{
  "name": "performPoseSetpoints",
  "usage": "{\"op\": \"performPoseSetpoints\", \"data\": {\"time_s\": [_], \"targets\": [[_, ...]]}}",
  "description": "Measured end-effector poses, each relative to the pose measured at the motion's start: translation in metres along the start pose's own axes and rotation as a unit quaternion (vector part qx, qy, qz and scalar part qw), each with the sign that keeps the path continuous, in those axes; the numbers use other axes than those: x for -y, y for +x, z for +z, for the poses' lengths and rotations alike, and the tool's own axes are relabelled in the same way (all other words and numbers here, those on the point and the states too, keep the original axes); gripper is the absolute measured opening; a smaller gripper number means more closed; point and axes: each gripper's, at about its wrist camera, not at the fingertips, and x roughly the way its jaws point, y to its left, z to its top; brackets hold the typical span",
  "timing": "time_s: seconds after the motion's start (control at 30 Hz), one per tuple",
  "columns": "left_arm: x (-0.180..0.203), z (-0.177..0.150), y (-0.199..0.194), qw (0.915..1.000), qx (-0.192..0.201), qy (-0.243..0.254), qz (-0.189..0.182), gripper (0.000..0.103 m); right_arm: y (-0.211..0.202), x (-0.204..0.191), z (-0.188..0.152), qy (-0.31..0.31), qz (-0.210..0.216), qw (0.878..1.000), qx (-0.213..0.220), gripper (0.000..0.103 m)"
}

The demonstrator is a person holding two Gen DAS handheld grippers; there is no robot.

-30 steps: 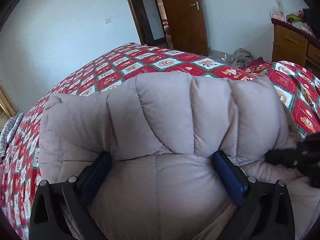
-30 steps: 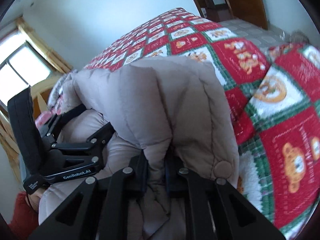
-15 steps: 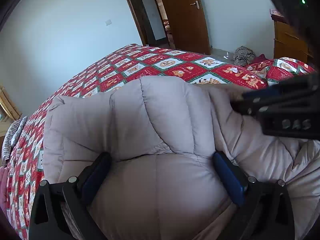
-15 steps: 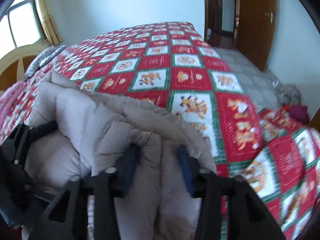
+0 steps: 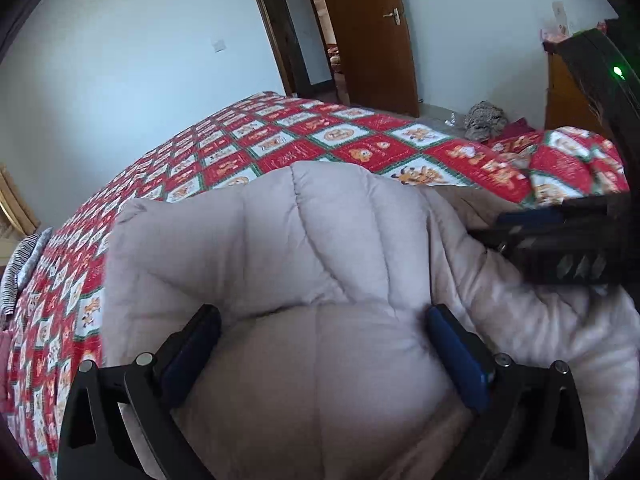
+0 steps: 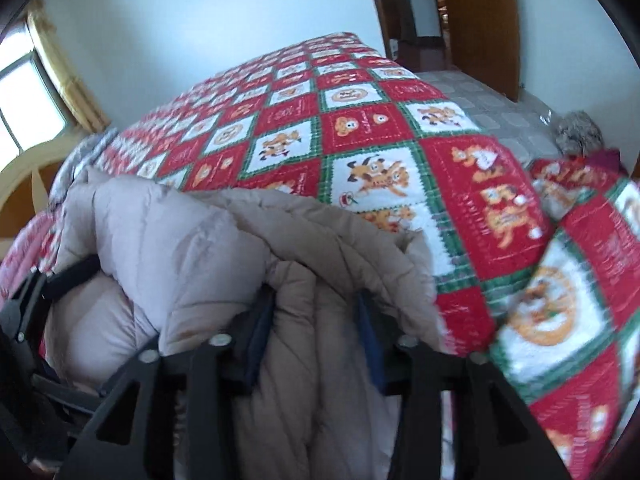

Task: Fold large clothes
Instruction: 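Press the folded jacket bundle down with the left tool while the right tool holds it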

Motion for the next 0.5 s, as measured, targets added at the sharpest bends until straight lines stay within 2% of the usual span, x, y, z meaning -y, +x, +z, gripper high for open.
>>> {"op": "performPoseSetpoints", "data": {"time_s": [0.03, 0.07, 0.1, 0.13, 0.23, 0.33, 0.4, 0.5], "targets": [[-0.008, -0.002, -0.012, 0.9997, 0.012, -0.013, -0.015, 0.102, -0.01, 0.003, -0.001, 0.005, 0.012, 1.0, 0.008, 0.063], [-0.023, -0.004, -0.031, 0.9983, 0.029, -0.04, -0.03, 0.102, -0.029, 0.008, -0.003, 0.01, 0.031, 0.999, 0.023, 0.077], [-0.039, -0.007, -0.049, 0.9961, 0.043, -0.068, -0.037, 0.102, -0.038, 0.011, -0.005, 0.009, 0.04, 0.999, 0.028, 0.097], [-0.05, -0.01, -0.06, 0.9941, 0.053, -0.084, -0.043, 0.102, -0.044, 0.011, -0.006, 0.005, 0.046, 0.999, 0.028, 0.103], [-0.089, -0.026, -0.087, 0.9866, 0.071, -0.141, -0.04, 0.102, -0.047, 0.008, -0.011, -0.015, 0.057, 0.998, -0.008, 0.103], [-0.114, -0.045, -0.072, 0.9808, 0.032, -0.188, -0.043, 0.102, -0.029, 0.004, -0.016, -0.032, 0.064, 0.996, -0.043, 0.103], [-0.124, -0.058, -0.06, 0.9737, 0.017, -0.222, -0.048, 0.102, -0.014, 0.003, -0.02, -0.028, 0.074, 0.995, -0.059, 0.103], [-0.131, -0.077, -0.04, 0.9556, 0.01, -0.275, -0.105, 0.102, 0.0, 0.01, -0.023, 0.006, 0.11, 0.991, -0.072, 0.103]]}}
